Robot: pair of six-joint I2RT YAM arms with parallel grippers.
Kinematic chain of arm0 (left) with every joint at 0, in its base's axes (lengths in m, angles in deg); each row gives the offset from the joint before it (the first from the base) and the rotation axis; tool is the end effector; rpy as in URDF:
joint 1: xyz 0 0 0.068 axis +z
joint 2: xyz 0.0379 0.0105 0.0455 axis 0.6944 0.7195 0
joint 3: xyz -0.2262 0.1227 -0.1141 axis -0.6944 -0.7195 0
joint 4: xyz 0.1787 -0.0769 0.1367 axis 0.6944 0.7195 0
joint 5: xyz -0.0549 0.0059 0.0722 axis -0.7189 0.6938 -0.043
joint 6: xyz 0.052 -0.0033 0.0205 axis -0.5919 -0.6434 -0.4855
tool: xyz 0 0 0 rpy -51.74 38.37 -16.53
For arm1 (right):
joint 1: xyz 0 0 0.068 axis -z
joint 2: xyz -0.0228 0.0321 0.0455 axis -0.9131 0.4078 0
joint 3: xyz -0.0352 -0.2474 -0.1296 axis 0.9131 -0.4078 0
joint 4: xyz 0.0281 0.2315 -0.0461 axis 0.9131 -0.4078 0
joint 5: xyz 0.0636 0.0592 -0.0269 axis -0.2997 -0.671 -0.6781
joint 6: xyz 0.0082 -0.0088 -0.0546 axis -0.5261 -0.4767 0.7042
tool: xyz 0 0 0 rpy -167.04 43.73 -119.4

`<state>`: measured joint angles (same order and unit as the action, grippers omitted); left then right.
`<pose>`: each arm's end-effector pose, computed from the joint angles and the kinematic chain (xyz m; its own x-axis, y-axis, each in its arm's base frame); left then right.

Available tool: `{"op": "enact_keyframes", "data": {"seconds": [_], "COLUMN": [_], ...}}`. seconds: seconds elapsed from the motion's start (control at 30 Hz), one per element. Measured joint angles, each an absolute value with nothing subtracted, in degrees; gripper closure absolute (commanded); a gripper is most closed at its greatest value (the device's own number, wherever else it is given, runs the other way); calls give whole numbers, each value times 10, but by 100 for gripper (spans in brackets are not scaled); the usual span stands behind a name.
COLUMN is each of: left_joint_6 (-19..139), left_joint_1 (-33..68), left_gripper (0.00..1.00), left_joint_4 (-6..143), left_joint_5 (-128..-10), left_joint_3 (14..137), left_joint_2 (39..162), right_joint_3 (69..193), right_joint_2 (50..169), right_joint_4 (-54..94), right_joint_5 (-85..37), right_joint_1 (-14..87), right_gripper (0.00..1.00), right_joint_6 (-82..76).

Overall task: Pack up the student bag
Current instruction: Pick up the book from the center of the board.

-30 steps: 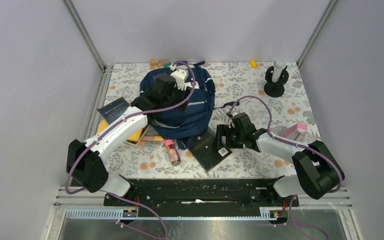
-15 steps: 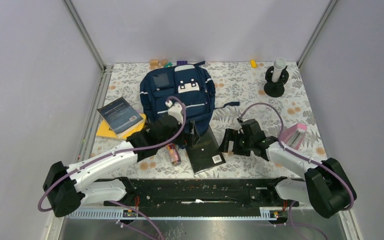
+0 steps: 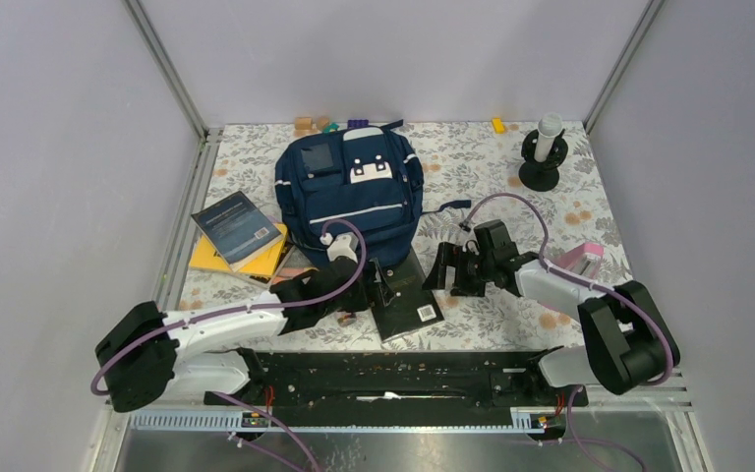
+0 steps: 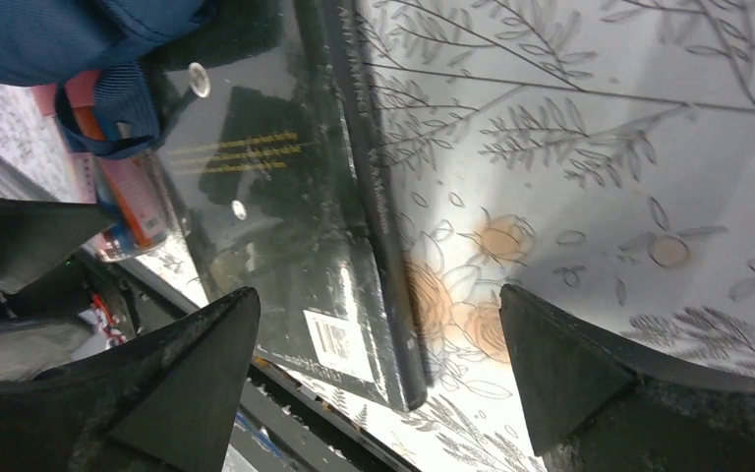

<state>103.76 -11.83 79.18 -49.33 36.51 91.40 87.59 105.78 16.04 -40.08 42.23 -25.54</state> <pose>0.1255 -0.1711 0.2196 -0.8099 -0.2479 -0.5316 0.1008 0.8340 -0.5425 0.2036 0.1061 0.1835 -0.9040 0.0974 -0.4163 -0.1837 0.7907 0.5839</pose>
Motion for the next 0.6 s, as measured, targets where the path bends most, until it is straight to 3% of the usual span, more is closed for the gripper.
{"op": "enact_keyframes", "data": {"seconds": [0.4,0.6], "left_joint_6": [1060,1071], "left_joint_1": [-124,-125], "left_gripper": [15,23], "left_joint_4": [775,763], "left_joint_5": [-501,-502], "left_joint_3": [368,367], "left_joint_2": [991,1000], "right_joint_3": [880,875], "right_joint_2": [1132,1139], "right_joint_4": [285,304], "right_joint_5": [-498,-517], "right_joint_1": [423,423], "right_gripper": [2,2], "right_joint_6": [-280,-282]}}
